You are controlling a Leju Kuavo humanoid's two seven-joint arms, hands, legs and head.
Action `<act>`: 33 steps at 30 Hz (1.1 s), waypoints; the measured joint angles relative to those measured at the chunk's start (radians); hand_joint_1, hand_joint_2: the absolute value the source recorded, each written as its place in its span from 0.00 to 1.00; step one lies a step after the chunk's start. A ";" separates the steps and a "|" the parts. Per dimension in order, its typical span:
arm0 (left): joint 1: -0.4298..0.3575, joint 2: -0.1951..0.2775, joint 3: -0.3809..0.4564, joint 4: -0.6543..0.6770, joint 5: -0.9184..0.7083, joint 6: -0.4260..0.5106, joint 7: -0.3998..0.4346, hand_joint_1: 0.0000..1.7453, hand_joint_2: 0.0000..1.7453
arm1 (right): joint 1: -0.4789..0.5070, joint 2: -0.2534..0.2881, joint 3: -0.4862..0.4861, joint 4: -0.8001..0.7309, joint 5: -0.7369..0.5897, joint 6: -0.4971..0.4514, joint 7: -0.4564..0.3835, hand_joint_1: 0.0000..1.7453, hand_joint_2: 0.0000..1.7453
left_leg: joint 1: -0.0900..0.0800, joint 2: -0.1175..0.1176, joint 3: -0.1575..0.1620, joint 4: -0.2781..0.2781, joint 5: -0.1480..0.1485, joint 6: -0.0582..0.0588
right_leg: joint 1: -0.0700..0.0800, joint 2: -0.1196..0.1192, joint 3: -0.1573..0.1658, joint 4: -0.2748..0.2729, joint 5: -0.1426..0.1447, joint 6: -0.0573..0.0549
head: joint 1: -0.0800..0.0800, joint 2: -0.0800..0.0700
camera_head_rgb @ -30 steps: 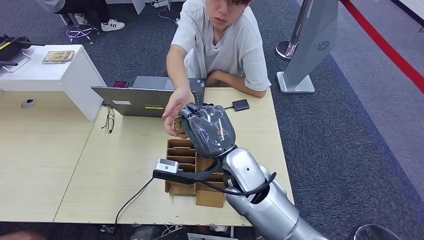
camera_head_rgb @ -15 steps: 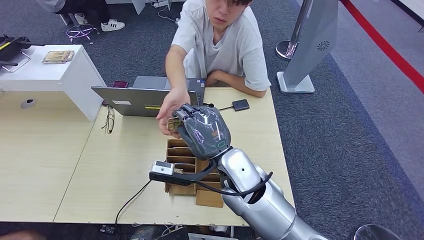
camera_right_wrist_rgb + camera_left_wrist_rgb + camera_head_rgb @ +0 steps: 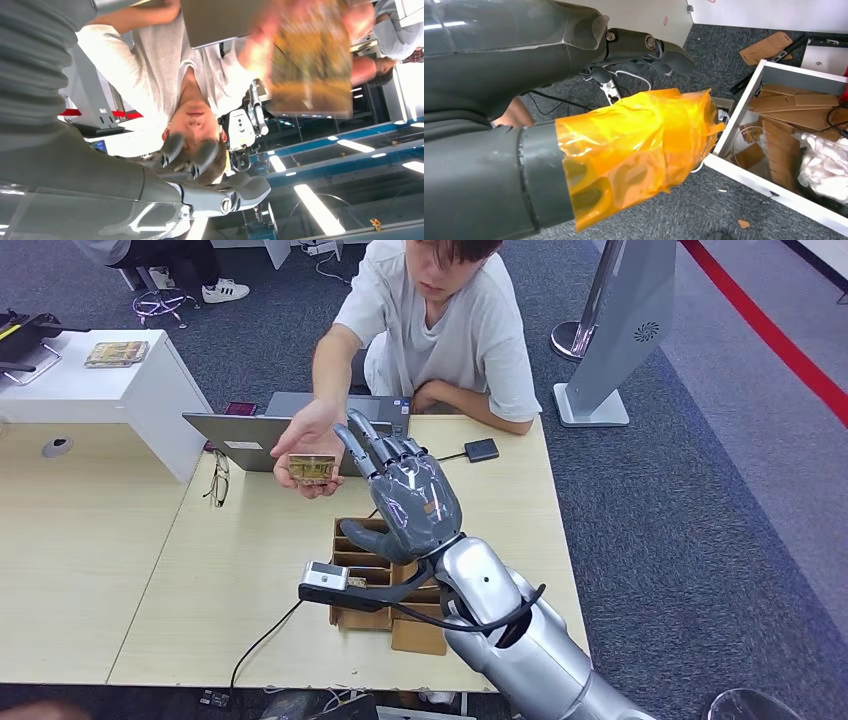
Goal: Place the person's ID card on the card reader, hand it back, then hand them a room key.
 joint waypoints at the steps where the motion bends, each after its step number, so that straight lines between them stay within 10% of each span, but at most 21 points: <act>1: 0.000 0.000 0.000 0.000 0.000 0.000 0.000 0.00 0.00 | 0.000 0.000 0.000 0.000 0.000 0.000 0.000 0.00 0.00 | 0.000 0.000 0.000 0.000 0.000 0.000 | 0.000 0.000 0.000 0.000 0.000 0.000 | 0.000 0.000; 33: 0.021 -0.015 0.032 -0.023 0.010 0.000 0.054 0.00 0.00 | 0.080 -0.001 0.017 -0.081 -0.068 -0.006 -0.029 0.00 0.00 | 0.000 0.000 0.000 0.000 0.000 0.000 | 0.000 0.000 0.000 0.000 0.000 0.000 | 0.000 0.000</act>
